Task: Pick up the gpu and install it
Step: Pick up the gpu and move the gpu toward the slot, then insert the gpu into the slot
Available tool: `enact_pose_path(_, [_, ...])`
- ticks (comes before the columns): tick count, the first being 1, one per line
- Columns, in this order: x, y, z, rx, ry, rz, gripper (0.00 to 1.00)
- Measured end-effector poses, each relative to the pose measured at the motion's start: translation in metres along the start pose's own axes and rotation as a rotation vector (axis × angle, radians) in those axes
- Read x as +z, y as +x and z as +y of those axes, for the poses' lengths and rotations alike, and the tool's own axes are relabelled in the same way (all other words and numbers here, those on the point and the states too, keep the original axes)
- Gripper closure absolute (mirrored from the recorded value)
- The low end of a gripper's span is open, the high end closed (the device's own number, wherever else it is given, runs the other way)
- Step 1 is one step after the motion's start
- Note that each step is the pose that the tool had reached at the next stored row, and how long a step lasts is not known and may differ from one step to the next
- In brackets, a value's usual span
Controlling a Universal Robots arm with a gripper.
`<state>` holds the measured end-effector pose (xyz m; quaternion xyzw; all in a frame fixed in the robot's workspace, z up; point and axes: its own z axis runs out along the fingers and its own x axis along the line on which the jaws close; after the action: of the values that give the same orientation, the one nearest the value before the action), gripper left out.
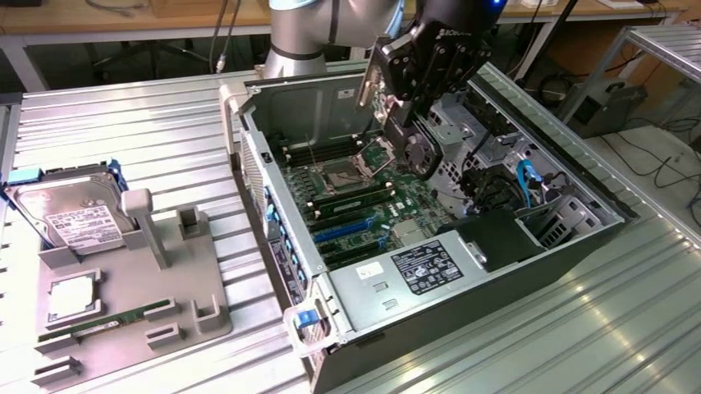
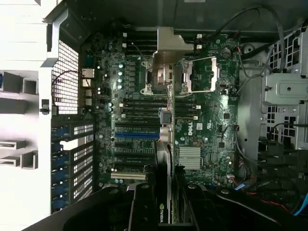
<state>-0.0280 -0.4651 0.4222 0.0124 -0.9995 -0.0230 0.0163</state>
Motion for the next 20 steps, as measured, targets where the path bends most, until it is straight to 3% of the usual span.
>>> enact_pose_path(17, [0.0007, -0.0005, -0.0001, 0.000, -0.0003, 0.0001, 0.74])
enact_pose_path(20, [0.0008, -0.0005, -0.0003, -0.034, 0.0005, 0.0015, 0.74])
